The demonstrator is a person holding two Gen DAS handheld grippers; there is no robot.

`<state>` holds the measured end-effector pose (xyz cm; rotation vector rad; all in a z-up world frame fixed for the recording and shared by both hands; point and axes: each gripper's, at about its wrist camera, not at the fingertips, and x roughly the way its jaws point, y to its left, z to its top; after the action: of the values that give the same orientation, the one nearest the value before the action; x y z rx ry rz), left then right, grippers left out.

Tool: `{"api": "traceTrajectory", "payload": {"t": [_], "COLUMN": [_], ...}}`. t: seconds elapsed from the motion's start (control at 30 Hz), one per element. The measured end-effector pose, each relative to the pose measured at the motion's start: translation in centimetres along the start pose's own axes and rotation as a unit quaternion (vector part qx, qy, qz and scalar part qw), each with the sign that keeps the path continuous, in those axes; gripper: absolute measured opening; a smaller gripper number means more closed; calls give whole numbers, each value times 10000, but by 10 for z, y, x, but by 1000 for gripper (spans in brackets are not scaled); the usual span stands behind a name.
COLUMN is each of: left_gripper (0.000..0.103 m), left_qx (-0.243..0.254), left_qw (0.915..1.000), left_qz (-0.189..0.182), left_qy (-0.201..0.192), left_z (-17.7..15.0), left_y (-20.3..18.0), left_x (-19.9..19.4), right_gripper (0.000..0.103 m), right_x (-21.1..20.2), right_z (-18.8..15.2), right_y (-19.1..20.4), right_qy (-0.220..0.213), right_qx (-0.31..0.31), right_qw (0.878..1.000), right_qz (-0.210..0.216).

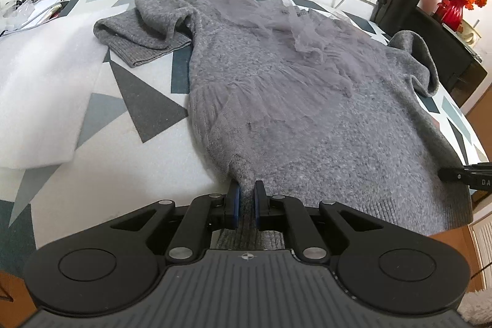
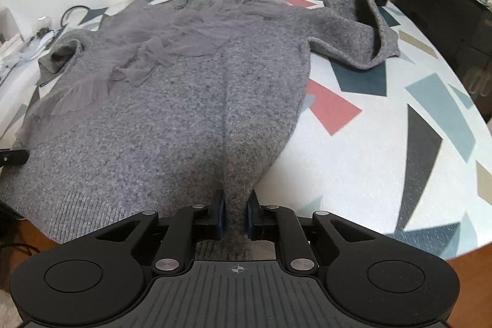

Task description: Fold clothes

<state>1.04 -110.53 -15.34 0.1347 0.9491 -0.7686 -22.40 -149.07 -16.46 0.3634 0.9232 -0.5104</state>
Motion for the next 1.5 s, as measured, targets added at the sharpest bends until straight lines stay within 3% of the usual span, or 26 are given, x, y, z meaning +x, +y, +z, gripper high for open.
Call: {"api": "traceTrajectory", "payload": {"t": [0.03,0.1,0.2,0.23,0.27,0.4,0.53,0.7,0.77,0.9,1.0,1.03,1.13,1.33,1.4,1.47,1.5], "left_gripper": [11,16,39,50,53,58,69,76,92,101,102,102,102,102,102,102,102], "left_qx": [7,-9,-85,-120,-138,-303,-360,-245,-299,-367,-250,-202,-77,419,445,434,410], "left_qw": [10000,10000,10000,9999,9999,9985,9945,9920,9916,9918,9949,9958,9984,9984,9982,9980,9980], "left_qz": [1,21,27,32,17,-103,-203,-226,-120,99,208,233,214,366,383,418,439], "left_qy": [14,57,36,-17,-77,-439,-958,-1217,-1249,-1221,-953,-861,-515,72,118,178,211], "left_z": [-1,-1,-2,-2,-1,14,42,78,92,117,126,126,113,98,98,98,99], "left_y": [0,1,2,3,4,11,12,1,-5,-10,-13,-13,-15,-26,-27,-26,-24], "left_x": [-1,-2,-8,-13,-17,-41,-65,-69,-64,-43,-16,-7,19,62,68,74,76], "right_gripper": [29,39,62,62,63,73,92,102,102,102,99,88,59,59,59,55,48], "right_x": [-2,-7,-22,-27,-33,-55,-81,-99,-94,-53,-10,5,56,108,112,113,114], "right_z": [1,5,25,34,42,81,134,199,215,223,214,208,188,158,158,163,165], "right_y": [2,6,5,3,1,-3,6,31,40,46,39,33,21,1,1,2,3], "right_qy": [23,17,-202,-300,-397,-819,-1302,-1792,-1926,-1808,-1486,-1342,-676,-230,-319,-359,-368], "right_qx": [-10,-24,128,211,294,572,671,423,221,72,139,172,220,851,880,897,906], "right_qw": [10000,9998,9994,9991,9986,9950,9888,9805,9790,9830,9878,9889,9953,9937,9921,9904,9887], "right_qz": [-76,-213,-238,-217,-196,-75,289,690,625,316,435,618,652,695,831,987,1134]}}
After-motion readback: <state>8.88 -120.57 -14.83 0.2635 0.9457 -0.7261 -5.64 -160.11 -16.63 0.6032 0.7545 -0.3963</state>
